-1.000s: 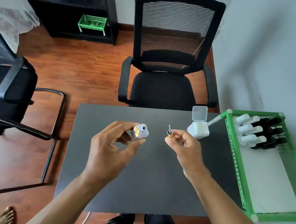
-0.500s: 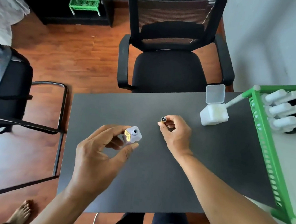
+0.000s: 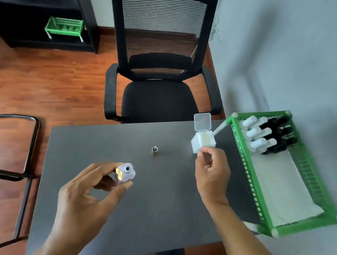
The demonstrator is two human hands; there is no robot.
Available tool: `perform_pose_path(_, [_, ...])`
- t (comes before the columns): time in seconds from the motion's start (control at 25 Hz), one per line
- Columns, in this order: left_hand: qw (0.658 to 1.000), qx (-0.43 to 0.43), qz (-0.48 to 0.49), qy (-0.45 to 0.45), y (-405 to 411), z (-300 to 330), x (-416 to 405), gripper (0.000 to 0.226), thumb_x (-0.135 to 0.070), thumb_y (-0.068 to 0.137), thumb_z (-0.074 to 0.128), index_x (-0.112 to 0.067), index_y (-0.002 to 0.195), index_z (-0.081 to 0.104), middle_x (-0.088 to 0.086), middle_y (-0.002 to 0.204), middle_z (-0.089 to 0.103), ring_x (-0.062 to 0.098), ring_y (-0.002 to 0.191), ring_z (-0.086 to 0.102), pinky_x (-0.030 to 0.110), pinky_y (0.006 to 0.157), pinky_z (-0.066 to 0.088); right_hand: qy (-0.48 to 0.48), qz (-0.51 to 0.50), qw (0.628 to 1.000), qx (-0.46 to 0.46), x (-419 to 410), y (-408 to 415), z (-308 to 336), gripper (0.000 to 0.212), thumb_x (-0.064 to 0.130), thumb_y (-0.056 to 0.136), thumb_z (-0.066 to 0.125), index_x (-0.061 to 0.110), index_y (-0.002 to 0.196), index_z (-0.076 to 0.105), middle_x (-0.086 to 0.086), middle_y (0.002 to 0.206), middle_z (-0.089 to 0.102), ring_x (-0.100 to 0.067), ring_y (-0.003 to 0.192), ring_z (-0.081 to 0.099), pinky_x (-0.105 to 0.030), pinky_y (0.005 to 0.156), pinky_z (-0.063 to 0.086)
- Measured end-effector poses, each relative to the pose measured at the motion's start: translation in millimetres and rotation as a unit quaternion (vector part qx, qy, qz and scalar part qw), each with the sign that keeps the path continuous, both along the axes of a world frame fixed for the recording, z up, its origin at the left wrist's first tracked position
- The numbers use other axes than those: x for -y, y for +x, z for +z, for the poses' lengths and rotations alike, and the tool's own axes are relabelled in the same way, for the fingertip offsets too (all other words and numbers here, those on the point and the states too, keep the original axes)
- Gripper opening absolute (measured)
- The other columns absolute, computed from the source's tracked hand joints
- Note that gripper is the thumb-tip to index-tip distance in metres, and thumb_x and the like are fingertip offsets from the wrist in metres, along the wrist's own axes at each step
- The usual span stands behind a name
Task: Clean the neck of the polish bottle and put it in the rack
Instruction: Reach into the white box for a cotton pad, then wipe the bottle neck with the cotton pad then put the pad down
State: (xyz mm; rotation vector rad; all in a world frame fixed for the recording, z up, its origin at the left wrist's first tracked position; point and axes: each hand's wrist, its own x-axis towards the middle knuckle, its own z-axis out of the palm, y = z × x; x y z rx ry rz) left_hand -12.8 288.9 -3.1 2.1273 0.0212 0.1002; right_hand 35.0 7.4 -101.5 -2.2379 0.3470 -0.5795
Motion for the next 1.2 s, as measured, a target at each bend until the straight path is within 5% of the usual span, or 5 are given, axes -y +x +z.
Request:
perform_pose_path(0.24, [1.000, 0.008, -0.027, -0.004, -3, 2, 9, 0.028, -0.035, 0.077, 0.084, -0.039, 0.104, 0.078, -0.017, 0.108, 0.076, 0.004, 0.078, 0.073, -0.002, 0.076, 0.045, -0.048, -0.091, 0.990, -0.092, 26, 42, 19, 0.017, 0.005, 0.095, 0.067, -0.002, 0.110, 0.071, -0.019, 0.105, 0.070, -0.034, 0.091, 0.063, -0.036, 0.080, 0.047])
perform_pose_path(0.48, [0.999, 0.021, -0.030, 0.000, -4, 9, 4, 0.030, -0.037, 0.076, 0.083, -0.044, 0.104, 0.075, -0.018, 0.112, 0.075, 0.000, 0.077, 0.072, -0.003, 0.076, 0.044, -0.009, -0.112, 0.978, -0.175, 31, 55, 9, 0.016, 0.008, 0.097, 0.063, 0.003, 0.109, 0.073, -0.015, 0.113, 0.074, -0.033, 0.103, 0.068, -0.026, 0.078, 0.043])
perform_pose_path(0.72, [0.999, 0.027, -0.034, -0.007, 0, 11, 0, 0.035, -0.034, 0.075, 0.082, -0.050, 0.104, 0.071, -0.022, 0.110, 0.073, -0.002, 0.076, 0.071, -0.004, 0.075, 0.044, 0.021, -0.113, 0.989, -0.089, 25, 49, 10, 0.013, 0.004, 0.095, 0.066, 0.003, 0.106, 0.072, -0.014, 0.106, 0.076, -0.031, 0.095, 0.070, -0.024, 0.076, 0.045])
perform_pose_path(0.88, [0.999, 0.034, -0.040, -0.008, 5, 10, 0, 0.034, -0.034, 0.075, 0.082, -0.046, 0.106, 0.073, -0.019, 0.109, 0.074, 0.003, 0.075, 0.071, -0.002, 0.074, 0.046, 0.005, -0.114, 0.993, -0.041, 23, 42, 10, 0.013, 0.004, 0.092, 0.071, 0.004, 0.105, 0.073, -0.012, 0.100, 0.076, -0.027, 0.085, 0.070, -0.003, 0.068, 0.040])
perform_pose_path(1.2, [0.997, 0.046, -0.061, 0.013, 8, 12, -4, 0.035, -0.037, 0.079, 0.092, -0.050, 0.105, 0.071, -0.019, 0.110, 0.073, 0.004, 0.073, 0.070, 0.001, 0.072, 0.046, 0.089, -0.151, 0.976, -0.130, 26, 46, 12, 0.011, 0.013, 0.094, 0.069, 0.008, 0.101, 0.076, -0.008, 0.101, 0.077, -0.022, 0.089, 0.068, -0.030, 0.074, 0.053])
